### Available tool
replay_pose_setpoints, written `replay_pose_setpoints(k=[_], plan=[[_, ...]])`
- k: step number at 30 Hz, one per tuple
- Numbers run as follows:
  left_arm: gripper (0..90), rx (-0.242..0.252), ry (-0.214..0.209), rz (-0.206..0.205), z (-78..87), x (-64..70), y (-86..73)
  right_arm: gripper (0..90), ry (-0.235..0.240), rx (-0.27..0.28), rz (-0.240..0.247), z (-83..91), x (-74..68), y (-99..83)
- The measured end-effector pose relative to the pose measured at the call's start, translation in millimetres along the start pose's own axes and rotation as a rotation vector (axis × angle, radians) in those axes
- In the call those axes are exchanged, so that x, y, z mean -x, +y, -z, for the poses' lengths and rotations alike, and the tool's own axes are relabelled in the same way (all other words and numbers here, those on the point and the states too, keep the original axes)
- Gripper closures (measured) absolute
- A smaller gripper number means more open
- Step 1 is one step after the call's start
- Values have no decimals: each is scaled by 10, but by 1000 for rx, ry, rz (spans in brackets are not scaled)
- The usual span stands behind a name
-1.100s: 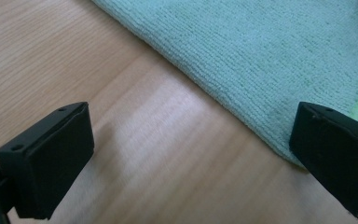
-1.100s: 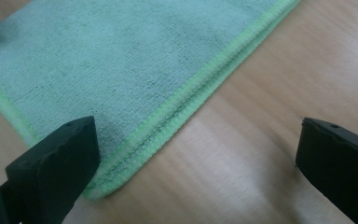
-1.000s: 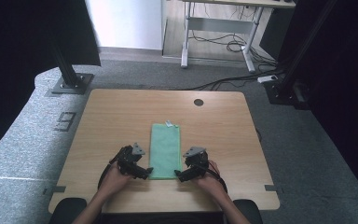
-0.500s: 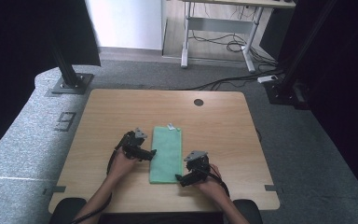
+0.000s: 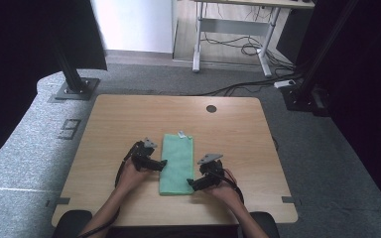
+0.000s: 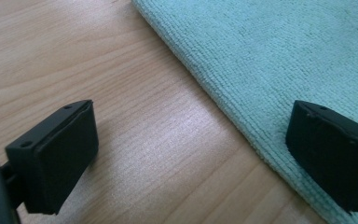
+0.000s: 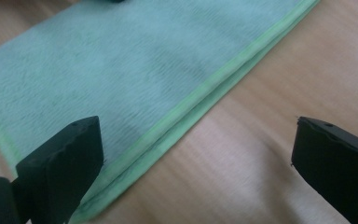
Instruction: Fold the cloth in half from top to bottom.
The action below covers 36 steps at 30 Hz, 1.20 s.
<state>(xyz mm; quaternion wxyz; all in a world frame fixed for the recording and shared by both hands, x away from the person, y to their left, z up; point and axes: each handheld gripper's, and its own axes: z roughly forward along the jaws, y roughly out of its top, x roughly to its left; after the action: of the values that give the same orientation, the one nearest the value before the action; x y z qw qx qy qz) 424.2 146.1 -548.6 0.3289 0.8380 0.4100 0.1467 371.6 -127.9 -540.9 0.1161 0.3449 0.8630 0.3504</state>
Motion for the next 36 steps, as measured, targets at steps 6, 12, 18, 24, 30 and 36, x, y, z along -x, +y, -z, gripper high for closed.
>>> replay_pose_setpoints(k=[6, 12, 18, 24, 30, 36], plan=[[36, 1, 0, -5, 17, 31, -21, 129, -18, 25, -21, -21, 163, 212], [35, -1, 0, -7, 19, 29, -22, 183, -43, 48, -50, -109, 353, 446], [35, 0, 1, -5, 18, 31, -22, 254, -58, 41, -63, -219, 524, 644], [35, 1, 0, -4, 17, 31, -22, 376, -62, 30, -53, -353, 646, 788], [35, 3, 0, -2, 15, 32, -21, 490, -68, 34, -49, -476, 737, 922], [34, 2, 0, -2, 15, 32, -21, 540, -74, 32, -63, -622, 824, 990]])
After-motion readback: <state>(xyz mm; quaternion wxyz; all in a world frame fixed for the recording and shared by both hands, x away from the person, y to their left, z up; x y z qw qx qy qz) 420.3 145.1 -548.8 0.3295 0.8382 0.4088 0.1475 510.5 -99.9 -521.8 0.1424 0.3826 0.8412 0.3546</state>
